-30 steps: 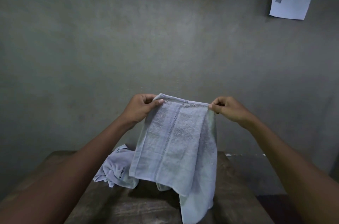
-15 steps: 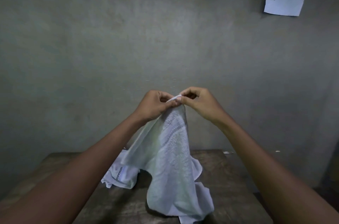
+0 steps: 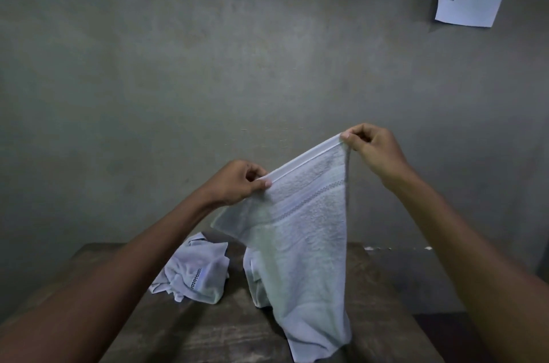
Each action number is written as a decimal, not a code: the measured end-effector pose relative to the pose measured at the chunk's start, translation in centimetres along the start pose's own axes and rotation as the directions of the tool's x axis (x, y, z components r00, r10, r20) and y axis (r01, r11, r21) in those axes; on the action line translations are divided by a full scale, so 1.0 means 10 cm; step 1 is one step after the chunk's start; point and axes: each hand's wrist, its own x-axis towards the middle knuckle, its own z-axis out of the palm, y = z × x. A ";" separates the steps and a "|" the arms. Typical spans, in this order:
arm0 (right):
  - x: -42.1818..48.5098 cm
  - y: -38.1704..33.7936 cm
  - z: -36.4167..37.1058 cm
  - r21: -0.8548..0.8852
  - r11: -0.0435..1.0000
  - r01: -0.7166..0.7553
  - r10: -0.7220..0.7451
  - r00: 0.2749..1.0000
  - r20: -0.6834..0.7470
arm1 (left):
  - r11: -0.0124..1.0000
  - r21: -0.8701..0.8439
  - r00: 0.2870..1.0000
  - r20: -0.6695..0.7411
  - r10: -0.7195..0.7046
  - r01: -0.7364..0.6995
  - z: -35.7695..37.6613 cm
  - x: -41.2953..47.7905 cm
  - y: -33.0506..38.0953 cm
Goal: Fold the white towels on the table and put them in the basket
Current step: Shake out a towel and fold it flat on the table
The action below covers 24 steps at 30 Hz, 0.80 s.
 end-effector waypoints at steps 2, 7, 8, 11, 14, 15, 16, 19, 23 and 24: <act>0.08 -0.01 -0.09 -0.016 1.000 0.003 -0.003 1.000 -0.017 | 0.995 0.097 1.000 -0.017 0.013 -0.011 -0.04 0.01 -0.04; 0.29 -0.14 -0.34 -0.077 0.997 0.010 -0.014 0.998 -0.060 | 0.963 0.268 0.990 -0.131 0.060 -0.023 -0.43 0.11 -0.05; 0.34 -0.19 -0.39 -0.076 0.997 0.009 -0.014 0.998 -0.065 | 0.957 0.289 0.985 -0.157 0.068 -0.020 -0.55 0.15 -0.02; 0.53 -0.37 -0.51 -0.081 0.996 0.021 -0.030 0.994 -0.105 | 0.925 0.379 0.967 -0.233 0.107 -0.012 -0.94 0.27 0.15; 0.69 -0.53 -0.55 -0.110 0.993 0.040 -0.051 0.993 -0.104 | 0.896 0.443 0.936 -0.311 0.163 -0.009 -1.24 0.37 0.38; 0.71 -0.57 -0.54 -0.132 0.991 0.039 -0.048 0.997 -0.067 | 0.885 0.466 0.925 -0.331 0.185 -0.010 -1.32 0.39 0.44; 0.72 -0.62 -0.52 -0.155 0.987 0.037 -0.042 0.999 -0.029 | 0.872 0.490 0.913 -0.351 0.208 -0.011 -1.38 0.40 0.49; 0.72 -0.73 -0.50 -0.121 0.989 0.080 -0.088 0.994 -0.066 | 0.852 0.522 0.865 -0.408 0.292 -0.041 -1.52 0.35 0.59; 0.69 -0.77 -0.41 -0.150 0.979 0.136 -0.151 0.984 -0.092 | 0.849 0.525 0.810 -0.468 0.353 -0.067 -1.61 0.29 0.65; 0.68 -0.76 -0.38 -0.181 0.972 0.148 -0.164 0.983 -0.077 | 0.844 0.532 0.808 -0.469 0.357 -0.064 -1.63 0.27 0.65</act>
